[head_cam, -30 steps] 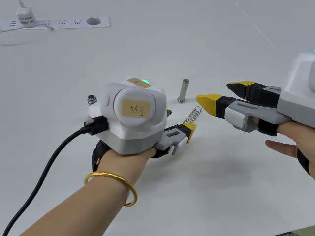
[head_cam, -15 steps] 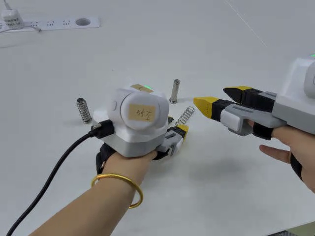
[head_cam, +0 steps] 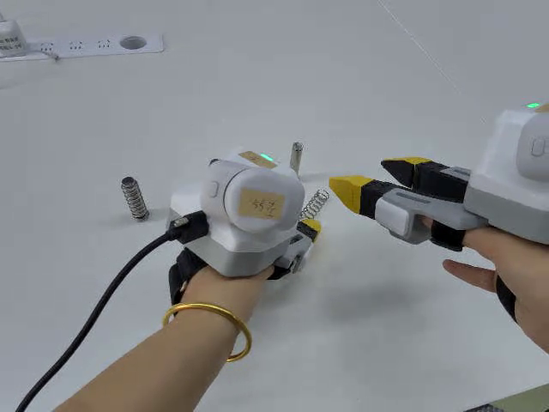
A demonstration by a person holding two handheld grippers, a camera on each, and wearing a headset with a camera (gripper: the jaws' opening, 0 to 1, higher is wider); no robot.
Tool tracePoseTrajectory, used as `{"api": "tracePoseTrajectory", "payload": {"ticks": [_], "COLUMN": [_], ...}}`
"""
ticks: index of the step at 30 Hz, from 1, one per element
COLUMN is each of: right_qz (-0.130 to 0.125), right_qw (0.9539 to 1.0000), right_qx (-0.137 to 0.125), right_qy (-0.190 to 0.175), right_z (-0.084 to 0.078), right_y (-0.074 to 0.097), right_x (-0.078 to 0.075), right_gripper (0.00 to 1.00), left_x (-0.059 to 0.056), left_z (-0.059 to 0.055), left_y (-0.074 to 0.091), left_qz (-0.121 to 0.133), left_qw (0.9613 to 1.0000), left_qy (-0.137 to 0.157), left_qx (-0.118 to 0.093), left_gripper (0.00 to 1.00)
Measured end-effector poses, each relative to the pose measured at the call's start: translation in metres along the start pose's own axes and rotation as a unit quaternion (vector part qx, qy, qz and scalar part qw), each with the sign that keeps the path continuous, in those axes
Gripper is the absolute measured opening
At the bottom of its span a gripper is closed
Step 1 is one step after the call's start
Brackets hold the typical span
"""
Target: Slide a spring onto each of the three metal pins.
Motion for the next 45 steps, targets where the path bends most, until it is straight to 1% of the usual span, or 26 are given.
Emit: {"api": "tracePoseTrajectory", "payload": {"ticks": [7, 9, 12, 17, 19, 23, 25, 26, 30, 32, 36, 40, 43, 45], "right_qz": [0.000, 0.002, 0.004, 0.011, 0.012, 0.019, 0.019, 0.021, 0.032, 0.036, 0.047, 0.057, 0.067, 0.077], "right_qw": [1.0000, 1.0000, 1.0000, 0.9998, 0.9996, 0.9990, 0.9980, 0.9972, 0.9948, 0.9932, 0.9880, 0.9843, 0.9830, 0.9812], "right_qx": [0.000, -0.001, -0.004, -0.006, -0.010, -0.009, -0.010, -0.010, -0.016, -0.022, -0.027, -0.028, -0.025, -0.021], "right_qy": [0.000, -0.001, -0.004, -0.014, -0.022, -0.040, -0.059, -0.071, -0.095, -0.108, -0.145, -0.165, -0.169, -0.176], "right_z": [0.001, 0.001, 0.003, 0.007, 0.009, 0.011, 0.012, 0.013, 0.018, 0.022, 0.027, 0.029, 0.028, 0.027], "right_y": [0.000, 0.000, -0.001, -0.002, -0.002, -0.002, -0.002, -0.002, -0.001, -0.001, -0.002, -0.003, -0.004, -0.004], "right_x": [0.001, 0.002, 0.004, 0.008, 0.009, 0.013, 0.014, 0.015, 0.021, 0.023, 0.031, 0.038, 0.043, 0.048], "right_gripper": [0.44, 0.44, 0.44, 0.43, 0.42, 0.40, 0.39, 0.39, 0.35, 0.34, 0.34, 0.33, 0.32, 0.31], "left_x": [0.001, 0.001, 0.003, 0.006, 0.007, 0.008, 0.009, 0.010, 0.013, 0.014, 0.016, 0.016, 0.017, 0.015], "left_z": [0.000, 0.000, 0.001, 0.011, 0.015, 0.022, 0.028, 0.033, 0.040, 0.045, 0.053, 0.057, 0.058, 0.059], "left_y": [0.001, 0.002, 0.004, 0.012, 0.016, 0.024, 0.031, 0.034, 0.044, 0.049, 0.060, 0.070, 0.077, 0.082], "left_qz": [0.004, 0.005, 0.006, 0.007, 0.007, 0.007, 0.010, 0.011, 0.012, 0.010, 0.010, 0.008, 0.007, 0.001], "left_qw": [1.0000, 0.9999, 0.9999, 0.9998, 0.9997, 0.9994, 0.9988, 0.9981, 0.9975, 0.9968, 0.9957, 0.9949, 0.9944, 0.9939], "left_qy": [0.007, 0.013, 0.013, 0.010, 0.010, 0.010, 0.013, 0.018, 0.025, 0.028, 0.025, 0.022, 0.021, 0.018], "left_qx": [0.001, 0.001, 0.000, -0.017, -0.022, -0.033, -0.046, -0.058, -0.065, -0.074, -0.088, -0.098, -0.104, -0.108], "left_gripper": [0.11, 0.11, 0.11, 0.10, 0.10, 0.10, 0.10, 0.10, 0.10, 0.10, 0.10, 0.10, 0.10, 0.10]}}
Point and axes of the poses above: the centre of the closed fingertips' face, and the gripper's own axes: y roughly backward along the fingers, x roughly to its left, z roughly out of its top, the point moved 1 cm from there along y, roughly backward along the fingers, and after that the axes turned 6 degrees about -x, right-handed, at the moved point
